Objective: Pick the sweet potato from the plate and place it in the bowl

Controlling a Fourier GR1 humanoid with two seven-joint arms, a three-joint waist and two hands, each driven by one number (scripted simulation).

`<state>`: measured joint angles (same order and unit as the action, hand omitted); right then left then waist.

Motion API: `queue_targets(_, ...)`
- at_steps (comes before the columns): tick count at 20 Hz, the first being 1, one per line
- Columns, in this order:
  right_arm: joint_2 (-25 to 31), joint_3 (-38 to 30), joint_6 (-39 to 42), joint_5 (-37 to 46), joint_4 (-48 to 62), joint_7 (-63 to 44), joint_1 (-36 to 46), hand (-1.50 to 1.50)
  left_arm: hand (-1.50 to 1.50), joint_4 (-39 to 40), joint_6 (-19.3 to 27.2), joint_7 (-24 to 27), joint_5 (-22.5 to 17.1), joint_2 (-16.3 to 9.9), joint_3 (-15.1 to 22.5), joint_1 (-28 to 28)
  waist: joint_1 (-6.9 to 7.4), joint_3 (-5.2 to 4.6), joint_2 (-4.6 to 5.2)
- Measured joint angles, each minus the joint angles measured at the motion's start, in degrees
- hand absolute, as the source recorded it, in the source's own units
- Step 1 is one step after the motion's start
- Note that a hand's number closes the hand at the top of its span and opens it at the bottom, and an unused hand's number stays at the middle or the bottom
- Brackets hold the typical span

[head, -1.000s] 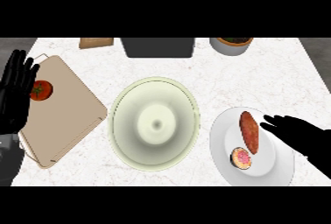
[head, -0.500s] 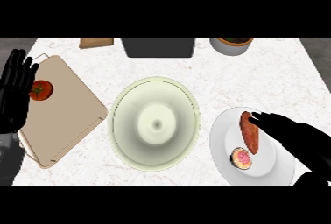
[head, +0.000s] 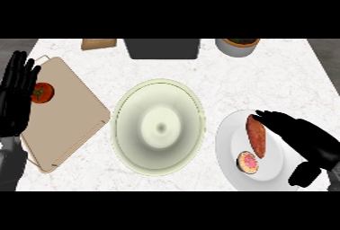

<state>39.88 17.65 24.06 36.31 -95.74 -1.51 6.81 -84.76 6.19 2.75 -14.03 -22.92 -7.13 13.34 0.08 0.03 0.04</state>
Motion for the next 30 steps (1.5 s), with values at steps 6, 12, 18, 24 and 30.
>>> queue_targets(6, -3.5, -1.2, 0.5, 3.6, 3.9, 5.3, 1.3, -1.50, 0.00, 0.9, -1.3, -0.4, 0.8, 0.5, -1.5, 0.8, -0.01, -0.02, -0.04)
queue_targets(12, -7.6, -1.2, 0.0, 9.1, 9.4, 7.8, 3.4, -1.50, 0.00, -0.3, -1.6, -1.0, 2.0, 2.0, -2.0, 0.2, 0.07, -0.02, -0.03)
queue_targets(18, -10.6, -1.9, -2.7, 14.1, 15.2, 10.9, 3.4, -1.50, 0.00, 0.9, -2.6, -1.3, 2.9, 2.5, -3.0, 1.7, 0.05, -0.02, -0.01)
queue_targets(24, -13.4, -3.5, -2.0, 17.7, 18.7, 11.3, 4.7, -1.50, 0.00, 0.9, -3.8, -0.9, 3.7, 3.1, -4.0, 1.2, -0.01, -0.03, -0.04)
queue_targets(30, -15.2, -5.6, -4.7, 21.1, 27.4, 13.3, 7.5, -1.50, 0.00, 0.2, -4.1, -1.3, 4.4, 3.9, -4.3, 1.4, 0.08, -0.01, 0.00)
